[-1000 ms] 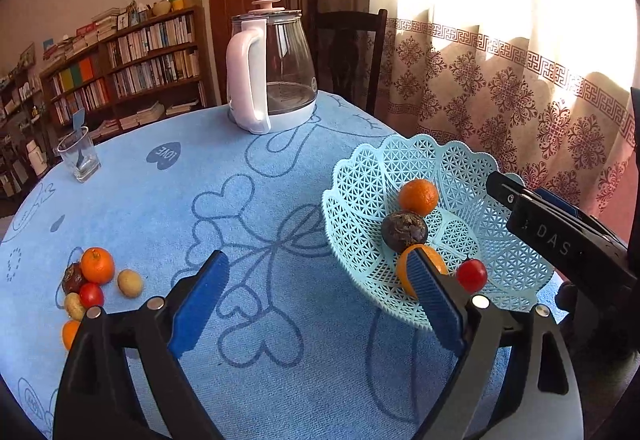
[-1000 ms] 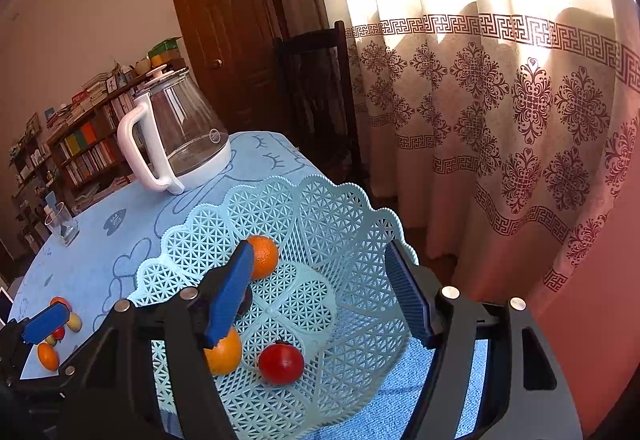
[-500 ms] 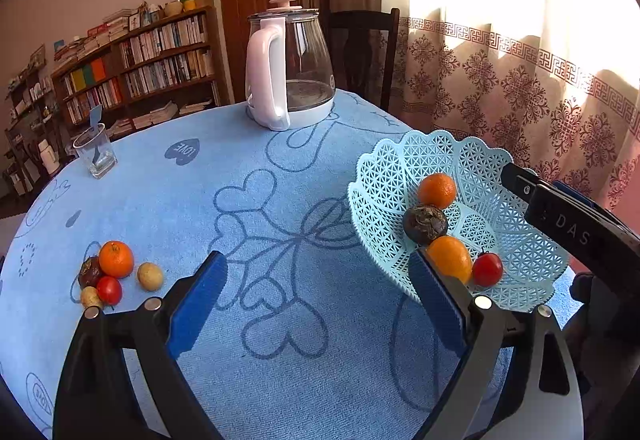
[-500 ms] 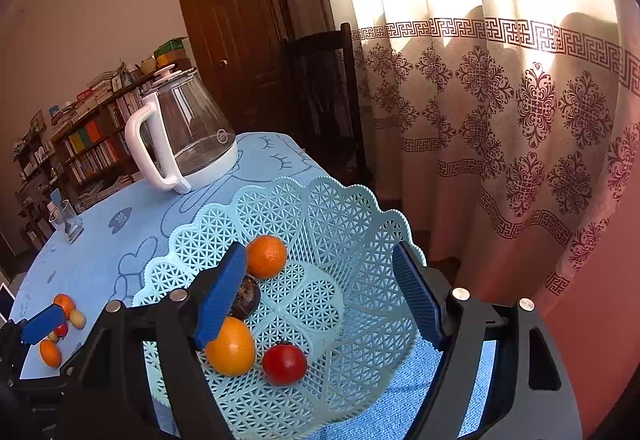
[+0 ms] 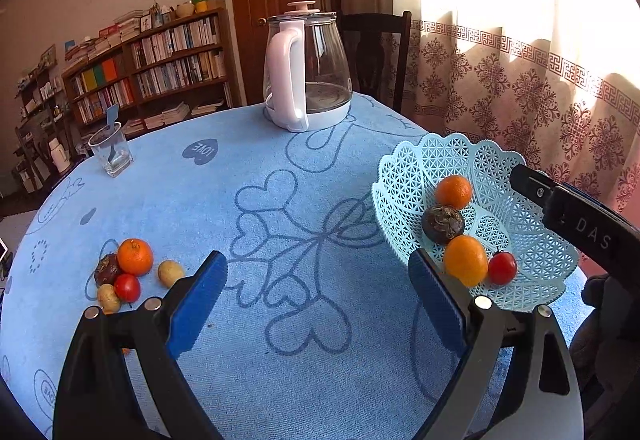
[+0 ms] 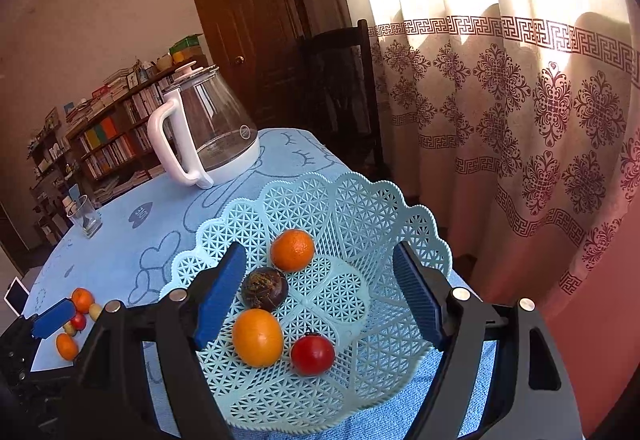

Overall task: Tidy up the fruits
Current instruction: 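Withdraw both tools from the basket toward the remaining fruits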

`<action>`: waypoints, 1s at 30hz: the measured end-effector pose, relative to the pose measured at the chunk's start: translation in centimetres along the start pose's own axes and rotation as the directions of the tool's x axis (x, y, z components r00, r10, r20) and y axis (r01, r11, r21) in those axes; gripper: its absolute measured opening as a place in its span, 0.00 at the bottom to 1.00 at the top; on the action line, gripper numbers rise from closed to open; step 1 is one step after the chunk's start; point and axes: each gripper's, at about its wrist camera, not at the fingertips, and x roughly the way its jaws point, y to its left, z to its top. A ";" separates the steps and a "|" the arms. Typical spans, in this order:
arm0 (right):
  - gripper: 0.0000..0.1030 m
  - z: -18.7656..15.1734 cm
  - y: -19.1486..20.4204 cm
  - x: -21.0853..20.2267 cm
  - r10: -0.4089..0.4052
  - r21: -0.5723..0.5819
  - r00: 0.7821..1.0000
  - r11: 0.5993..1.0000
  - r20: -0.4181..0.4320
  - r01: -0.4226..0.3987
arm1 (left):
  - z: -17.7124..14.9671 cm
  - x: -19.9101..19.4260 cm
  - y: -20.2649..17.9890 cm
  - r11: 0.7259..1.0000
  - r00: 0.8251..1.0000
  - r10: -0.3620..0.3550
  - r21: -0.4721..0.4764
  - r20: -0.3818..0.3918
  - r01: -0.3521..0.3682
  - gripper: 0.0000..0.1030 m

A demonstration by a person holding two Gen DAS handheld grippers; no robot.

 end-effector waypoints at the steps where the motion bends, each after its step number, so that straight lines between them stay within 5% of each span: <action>1: 0.75 0.0 0.2 0.0 0.005 -0.004 1.000 1.000 -0.002 -0.005 | 0.0 0.0 0.1 1.000 1.000 0.006 -0.001 0.000 -0.006 0.88; 16: 0.75 -0.4 2.4 -0.7 0.077 -0.059 0.997 0.995 -0.015 -0.078 | -0.6 -0.6 2.6 0.997 0.997 0.079 -0.026 0.009 -0.079 0.88; 30: 0.75 -1.1 3.8 -1.0 0.111 -0.080 0.993 0.990 -0.032 -0.113 | -2.3 -2.1 10.2 0.967 0.983 0.183 -0.175 -0.023 -0.184 0.88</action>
